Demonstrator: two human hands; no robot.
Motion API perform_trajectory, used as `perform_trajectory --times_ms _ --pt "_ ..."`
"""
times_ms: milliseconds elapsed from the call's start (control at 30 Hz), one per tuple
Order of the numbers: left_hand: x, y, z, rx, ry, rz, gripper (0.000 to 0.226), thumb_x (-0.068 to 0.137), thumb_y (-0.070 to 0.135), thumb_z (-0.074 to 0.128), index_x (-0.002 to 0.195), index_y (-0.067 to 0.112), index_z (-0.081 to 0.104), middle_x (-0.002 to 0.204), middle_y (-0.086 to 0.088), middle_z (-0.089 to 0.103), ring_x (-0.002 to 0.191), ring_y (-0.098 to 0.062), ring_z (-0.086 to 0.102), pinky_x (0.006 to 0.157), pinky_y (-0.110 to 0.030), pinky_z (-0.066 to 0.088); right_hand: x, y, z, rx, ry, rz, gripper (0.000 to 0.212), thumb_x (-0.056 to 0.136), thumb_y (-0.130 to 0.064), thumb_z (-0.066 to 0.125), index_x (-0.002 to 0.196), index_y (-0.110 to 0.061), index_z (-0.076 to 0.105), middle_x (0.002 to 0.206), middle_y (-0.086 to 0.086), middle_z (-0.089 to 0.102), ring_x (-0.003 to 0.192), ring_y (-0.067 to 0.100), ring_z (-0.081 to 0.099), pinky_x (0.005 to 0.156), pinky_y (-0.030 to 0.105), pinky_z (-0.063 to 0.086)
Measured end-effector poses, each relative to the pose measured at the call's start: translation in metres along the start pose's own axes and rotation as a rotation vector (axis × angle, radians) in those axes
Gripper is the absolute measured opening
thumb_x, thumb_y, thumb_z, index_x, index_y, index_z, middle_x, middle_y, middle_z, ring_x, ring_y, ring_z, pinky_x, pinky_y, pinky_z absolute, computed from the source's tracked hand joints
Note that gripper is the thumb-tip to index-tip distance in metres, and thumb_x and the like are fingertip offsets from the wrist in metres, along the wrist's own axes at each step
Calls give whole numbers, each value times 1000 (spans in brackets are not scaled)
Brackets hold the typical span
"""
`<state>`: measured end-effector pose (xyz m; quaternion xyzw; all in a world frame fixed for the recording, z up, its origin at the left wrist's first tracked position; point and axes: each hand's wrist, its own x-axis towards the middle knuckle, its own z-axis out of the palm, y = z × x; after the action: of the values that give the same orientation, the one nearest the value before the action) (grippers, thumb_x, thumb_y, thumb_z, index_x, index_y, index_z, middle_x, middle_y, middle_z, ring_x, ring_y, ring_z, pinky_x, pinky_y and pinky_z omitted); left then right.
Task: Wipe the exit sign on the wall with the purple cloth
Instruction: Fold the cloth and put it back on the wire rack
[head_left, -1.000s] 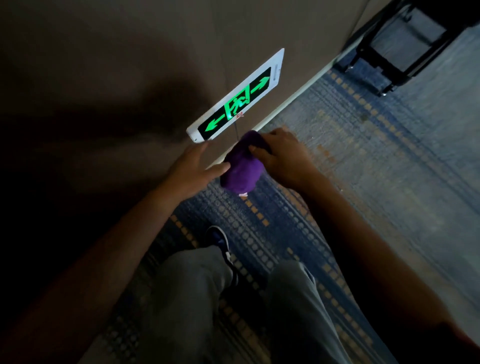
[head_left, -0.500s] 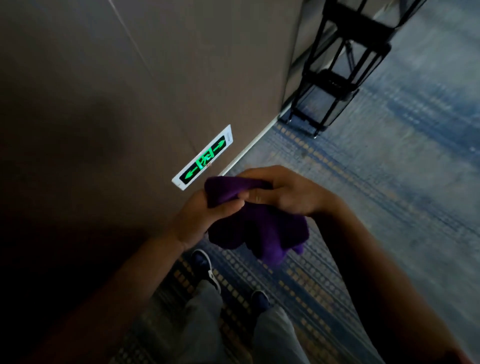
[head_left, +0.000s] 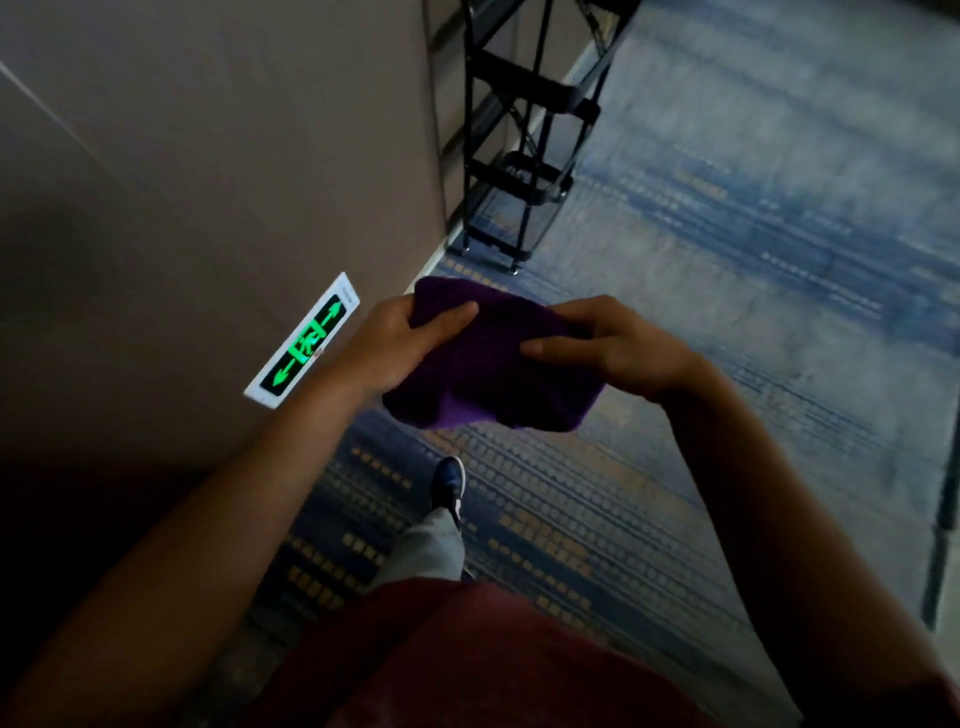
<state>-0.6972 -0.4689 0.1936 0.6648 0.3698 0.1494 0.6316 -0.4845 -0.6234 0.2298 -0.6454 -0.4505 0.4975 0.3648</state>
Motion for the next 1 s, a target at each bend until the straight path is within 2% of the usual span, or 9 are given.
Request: perform_trajectory --times_ms 167,300,367,467,600,733,833,933,1000 --pt "52 5 33 188 213 37 53 76 44 88 114 22 58 104 1 69 101 -20 70 87 -34 57 18 -2 -30 -367 357 21 18 94 -34 71 102 -18 73 84 0 75 72 16 71 69 31 54" --pt "81 34 66 15 -241 78 54 69 54 86 119 41 67 122 10 72 117 -2 66 102 -30 56 42 -8 -66 -457 563 21 13 90 -28 73 86 -20 63 73 -2 64 67 17 60 62 29 43" --pt "99 52 90 6 -438 139 67 76 46 86 135 49 55 134 15 67 128 -1 61 105 -25 52 55 -12 -86 -444 653 60 22 89 -33 72 76 -24 57 64 -11 58 57 5 56 52 13 37" --pt "141 79 118 -38 -394 212 75 82 26 88 145 35 48 129 13 71 119 -5 69 97 -23 57 71 -32 -123 -142 762 105 28 85 -48 64 77 -22 69 65 -8 70 62 -1 66 58 15 49" --pt "208 116 136 176 -191 280 51 86 15 80 130 31 60 104 15 74 98 4 69 83 -22 54 84 -37 -181 146 712 83 47 84 -62 55 89 -22 79 88 12 79 88 33 76 79 52 61" --pt "264 140 159 200 -272 192 53 78 33 83 126 34 62 106 12 73 96 0 71 86 -27 59 99 -10 -244 163 631 2 44 97 -53 50 86 -21 78 81 4 79 73 15 74 67 30 59" --pt "303 148 185 243 -257 108 59 63 55 84 115 49 56 103 22 72 92 12 68 79 -15 54 121 11 -290 185 496 -29 46 102 -49 46 90 -18 78 86 12 79 79 25 75 76 34 58" --pt "339 155 211 249 -216 90 73 67 42 93 128 42 54 108 32 71 98 18 66 77 -5 50 147 19 -337 179 317 -58 42 101 -47 47 80 -30 78 70 -5 74 63 11 67 64 24 53" --pt "357 163 231 273 -195 99 82 70 39 94 139 35 50 117 22 72 109 11 65 87 -8 49 162 19 -372 127 221 -54 40 96 -49 52 90 -19 78 77 8 75 70 16 67 69 35 57"
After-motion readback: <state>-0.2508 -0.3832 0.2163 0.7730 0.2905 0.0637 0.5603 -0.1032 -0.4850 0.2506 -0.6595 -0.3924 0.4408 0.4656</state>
